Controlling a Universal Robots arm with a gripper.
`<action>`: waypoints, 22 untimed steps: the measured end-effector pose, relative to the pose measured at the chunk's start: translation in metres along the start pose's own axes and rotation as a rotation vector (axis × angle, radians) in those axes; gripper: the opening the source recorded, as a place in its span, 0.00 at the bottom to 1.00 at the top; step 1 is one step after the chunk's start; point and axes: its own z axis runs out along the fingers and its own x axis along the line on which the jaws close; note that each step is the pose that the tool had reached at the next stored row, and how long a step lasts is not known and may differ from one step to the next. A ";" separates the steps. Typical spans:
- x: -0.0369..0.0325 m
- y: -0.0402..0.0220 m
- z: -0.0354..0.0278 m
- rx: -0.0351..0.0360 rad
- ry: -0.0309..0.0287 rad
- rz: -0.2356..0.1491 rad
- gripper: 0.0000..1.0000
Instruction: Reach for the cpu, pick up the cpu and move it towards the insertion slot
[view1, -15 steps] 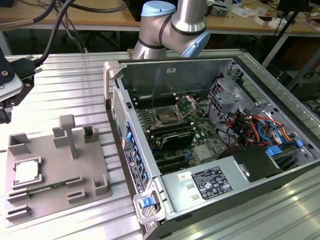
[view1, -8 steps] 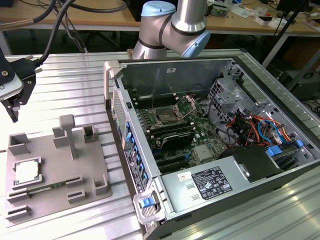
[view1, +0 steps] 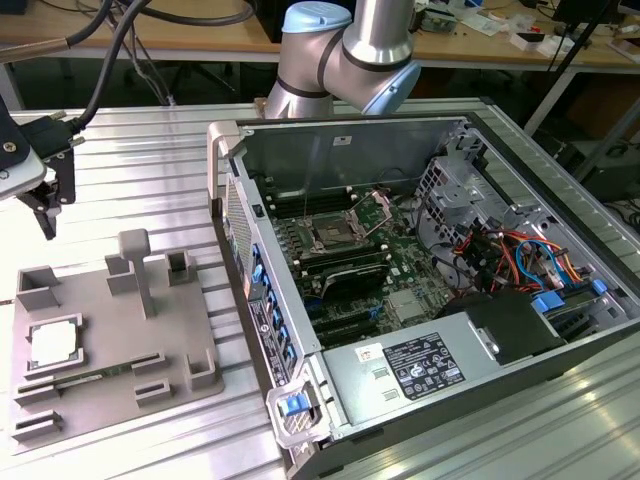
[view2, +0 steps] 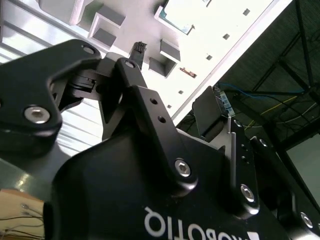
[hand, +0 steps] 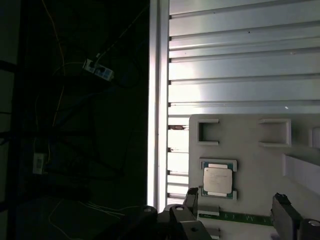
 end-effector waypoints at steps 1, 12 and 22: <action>0.0001 0.0001 0.0001 0.0001 0.0001 0.000 0.66; 0.0093 -0.0018 0.0201 -0.0014 0.0002 -0.008 0.66; 0.0109 -0.0035 0.0361 -0.0013 0.0007 -0.015 0.66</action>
